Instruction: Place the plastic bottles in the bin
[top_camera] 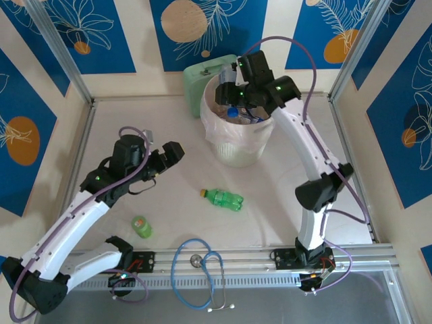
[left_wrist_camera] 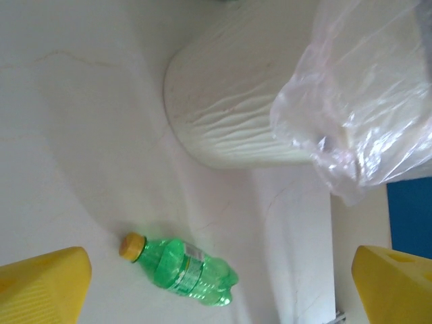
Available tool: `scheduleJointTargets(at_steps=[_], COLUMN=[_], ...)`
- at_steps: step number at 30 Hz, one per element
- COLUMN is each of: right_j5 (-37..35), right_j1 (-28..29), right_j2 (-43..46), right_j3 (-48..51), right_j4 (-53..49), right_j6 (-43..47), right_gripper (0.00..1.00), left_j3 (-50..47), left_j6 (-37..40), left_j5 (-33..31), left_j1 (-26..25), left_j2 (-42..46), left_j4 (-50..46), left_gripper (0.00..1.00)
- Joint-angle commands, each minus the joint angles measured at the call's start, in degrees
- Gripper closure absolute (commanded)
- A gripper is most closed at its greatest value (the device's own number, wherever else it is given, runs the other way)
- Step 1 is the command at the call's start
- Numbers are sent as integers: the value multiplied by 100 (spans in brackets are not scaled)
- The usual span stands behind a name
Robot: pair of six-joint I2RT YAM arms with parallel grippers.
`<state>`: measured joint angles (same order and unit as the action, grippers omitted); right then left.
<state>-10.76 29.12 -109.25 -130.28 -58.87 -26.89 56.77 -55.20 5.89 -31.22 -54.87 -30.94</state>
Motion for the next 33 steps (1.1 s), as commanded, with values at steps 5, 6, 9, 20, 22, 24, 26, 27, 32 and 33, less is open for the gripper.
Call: scheduleJointTargets(at_steps=[5,6,9,20,22,24,26,27,32,33], right_j5=[-219,-224,-313,-1113,-1130,-1120,-1114,-1108,-986,-947], right_j1=[-153,-152,-119,621,711,783,844,857,876,876], right_j2=[-416,-382,-185,2151,2720,3247,3732,3912,4532,4575], right_j3=[-931,-931,-857,1205,1883,2514,3081,3290,4115,4202], right_j4=[-609,-609,-590,-100,26,115,156,172,209,201], right_j6=[208,226,246,203,41,-118,-287,-355,-630,-657], right_gripper=[21,20,14,14,14,13,13,13,13,13], left_j3=[-309,-339,-401,-296,-176,-27,81,116,233,260], left_j6=[-223,-266,-405,-1600,-1879,-2104,-2320,-2407,-2844,-2924], left_j5=[-87,-97,-149,-525,-650,-782,-914,-974,-942,-928], left_j1=[-345,-388,-550,-1192,-1372,-1551,-1722,-1787,-1938,-1952], left_j2=[-54,-83,-224,-1193,-1403,-1633,-1870,-1959,-2562,-2667], left_j4=[180,197,278,219,61,-120,-242,-261,-173,-167], left_gripper=[1,0,0,0,0,0,0,0,0,0])
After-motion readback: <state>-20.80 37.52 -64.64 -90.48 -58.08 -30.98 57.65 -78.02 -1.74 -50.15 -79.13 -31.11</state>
